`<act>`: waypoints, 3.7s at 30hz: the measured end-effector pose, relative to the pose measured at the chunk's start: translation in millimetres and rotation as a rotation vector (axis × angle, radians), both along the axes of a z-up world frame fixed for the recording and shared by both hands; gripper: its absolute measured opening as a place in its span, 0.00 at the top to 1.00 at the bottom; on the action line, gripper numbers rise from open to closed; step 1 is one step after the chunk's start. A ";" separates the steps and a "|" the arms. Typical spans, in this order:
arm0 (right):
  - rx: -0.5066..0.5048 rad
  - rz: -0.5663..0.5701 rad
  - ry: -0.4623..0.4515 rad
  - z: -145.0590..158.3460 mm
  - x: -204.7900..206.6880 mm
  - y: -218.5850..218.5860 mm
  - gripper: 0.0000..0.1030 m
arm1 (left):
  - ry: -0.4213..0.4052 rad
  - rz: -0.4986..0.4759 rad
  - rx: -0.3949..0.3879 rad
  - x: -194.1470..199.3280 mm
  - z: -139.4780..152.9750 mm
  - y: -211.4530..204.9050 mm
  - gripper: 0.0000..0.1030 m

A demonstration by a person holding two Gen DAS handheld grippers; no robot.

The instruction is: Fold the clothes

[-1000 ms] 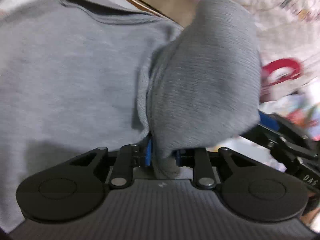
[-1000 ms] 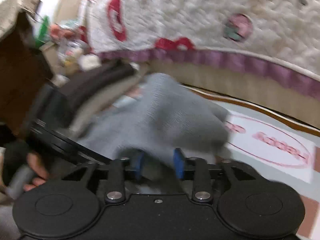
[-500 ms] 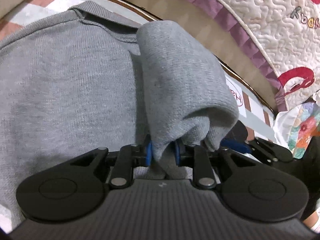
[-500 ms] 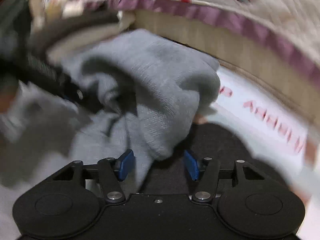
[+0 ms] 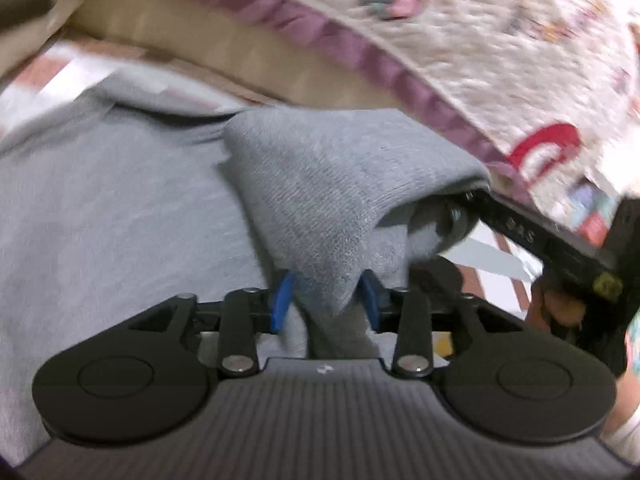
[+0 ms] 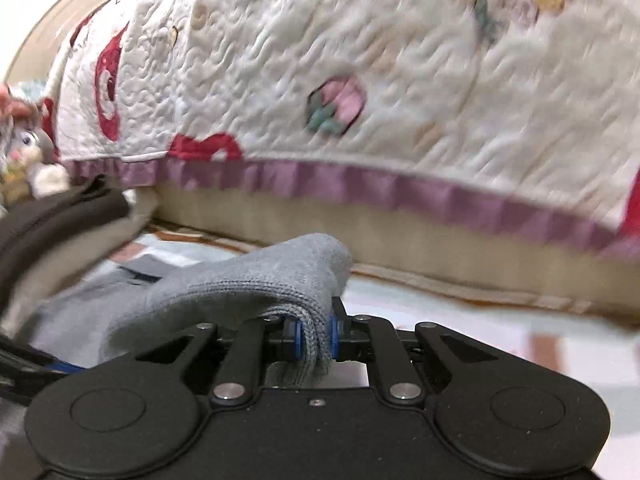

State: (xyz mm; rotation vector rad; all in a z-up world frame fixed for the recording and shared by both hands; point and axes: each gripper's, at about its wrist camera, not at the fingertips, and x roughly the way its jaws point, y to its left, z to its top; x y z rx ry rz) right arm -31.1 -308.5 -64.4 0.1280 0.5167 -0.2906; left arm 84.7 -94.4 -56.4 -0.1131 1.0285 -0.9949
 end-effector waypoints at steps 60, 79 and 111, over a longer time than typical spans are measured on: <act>-0.114 -0.834 0.262 -18.6 -212.0 -225.3 0.61 | -0.558 0.119 0.467 110.8 -15.0 -63.5 0.77; 0.399 -0.179 0.227 -30.9 -214.3 -57.4 0.57 | -0.113 0.144 0.353 44.8 -28.6 65.8 0.54; 0.352 -0.314 0.264 -7.7 -271.8 -20.7 0.64 | 0.175 0.093 0.284 14.3 -37.8 123.0 0.51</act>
